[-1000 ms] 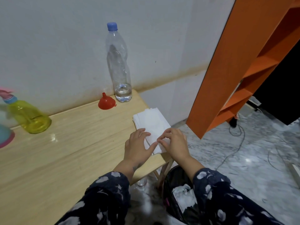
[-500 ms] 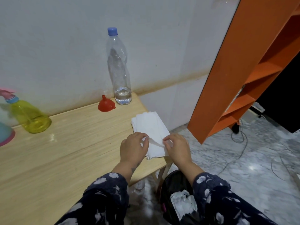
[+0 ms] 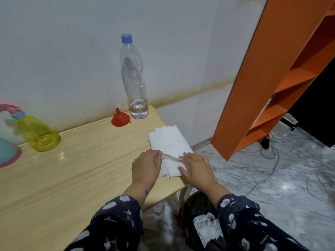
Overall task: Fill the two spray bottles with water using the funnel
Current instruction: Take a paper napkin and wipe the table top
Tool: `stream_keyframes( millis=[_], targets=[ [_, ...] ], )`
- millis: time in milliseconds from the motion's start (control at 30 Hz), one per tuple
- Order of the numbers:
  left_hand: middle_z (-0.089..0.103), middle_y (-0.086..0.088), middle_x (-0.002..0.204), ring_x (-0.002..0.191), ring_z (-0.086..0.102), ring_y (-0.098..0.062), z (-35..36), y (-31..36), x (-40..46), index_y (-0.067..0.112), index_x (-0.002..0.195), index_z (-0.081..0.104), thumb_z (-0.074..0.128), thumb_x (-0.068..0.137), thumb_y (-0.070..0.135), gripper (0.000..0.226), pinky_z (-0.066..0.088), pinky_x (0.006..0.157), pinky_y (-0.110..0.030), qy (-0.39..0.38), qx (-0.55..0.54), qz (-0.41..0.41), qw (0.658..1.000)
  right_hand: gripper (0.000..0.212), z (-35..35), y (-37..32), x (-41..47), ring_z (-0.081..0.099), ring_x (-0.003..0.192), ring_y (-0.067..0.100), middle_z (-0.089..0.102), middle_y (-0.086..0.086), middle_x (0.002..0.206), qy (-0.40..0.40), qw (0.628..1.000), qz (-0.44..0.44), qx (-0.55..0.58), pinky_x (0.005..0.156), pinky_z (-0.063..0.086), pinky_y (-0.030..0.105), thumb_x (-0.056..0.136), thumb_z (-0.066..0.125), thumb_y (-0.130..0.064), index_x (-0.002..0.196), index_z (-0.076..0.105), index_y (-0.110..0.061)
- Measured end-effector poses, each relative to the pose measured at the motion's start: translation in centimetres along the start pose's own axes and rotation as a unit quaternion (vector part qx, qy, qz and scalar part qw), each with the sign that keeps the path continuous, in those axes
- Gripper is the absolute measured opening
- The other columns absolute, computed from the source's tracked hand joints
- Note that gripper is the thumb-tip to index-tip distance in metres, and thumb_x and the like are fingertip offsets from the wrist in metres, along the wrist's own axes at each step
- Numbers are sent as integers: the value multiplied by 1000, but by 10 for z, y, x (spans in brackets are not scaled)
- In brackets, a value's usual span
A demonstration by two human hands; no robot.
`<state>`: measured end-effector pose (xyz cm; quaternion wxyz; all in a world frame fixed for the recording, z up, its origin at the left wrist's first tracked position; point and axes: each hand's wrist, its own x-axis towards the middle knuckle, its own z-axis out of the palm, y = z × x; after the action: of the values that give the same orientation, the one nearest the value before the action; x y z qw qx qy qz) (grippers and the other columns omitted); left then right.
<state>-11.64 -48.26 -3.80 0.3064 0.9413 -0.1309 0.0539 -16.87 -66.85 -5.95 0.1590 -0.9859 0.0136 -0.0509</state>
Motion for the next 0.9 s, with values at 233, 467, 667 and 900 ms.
stream_keyframes(
  millis=[233,467,667,900],
  targets=[
    [71,3,99,91,63,-21,-9,-7,-1,18,104,70,45,100,25,26,48,78,-37,10,2,-9,1000,33,3,-6,-1,45,132,15,55,-5,138,16,1000,13,-11,111,23,41,96,47,-28,126,61,-26],
    [70,12,100,90,62,-14,-8,-13,-2,26,106,69,47,99,31,24,49,79,-36,-8,-30,-7,999,27,-4,-23,10,54,110,18,63,-6,112,121,992,2,24,93,29,30,86,64,-28,113,66,-28],
    [68,12,102,91,61,-12,-10,-15,1,25,106,69,49,98,30,22,50,78,-37,19,-67,-10,998,5,-11,-30,24,61,90,15,71,-6,87,140,979,32,148,87,46,34,80,75,-21,78,70,-20],
    [45,11,101,81,53,-8,-34,3,37,32,105,65,47,99,35,19,45,61,-29,93,-136,-37,986,9,-52,-59,54,66,77,2,72,-4,79,105,895,99,422,75,50,15,78,77,-18,79,68,-16]
  ],
)
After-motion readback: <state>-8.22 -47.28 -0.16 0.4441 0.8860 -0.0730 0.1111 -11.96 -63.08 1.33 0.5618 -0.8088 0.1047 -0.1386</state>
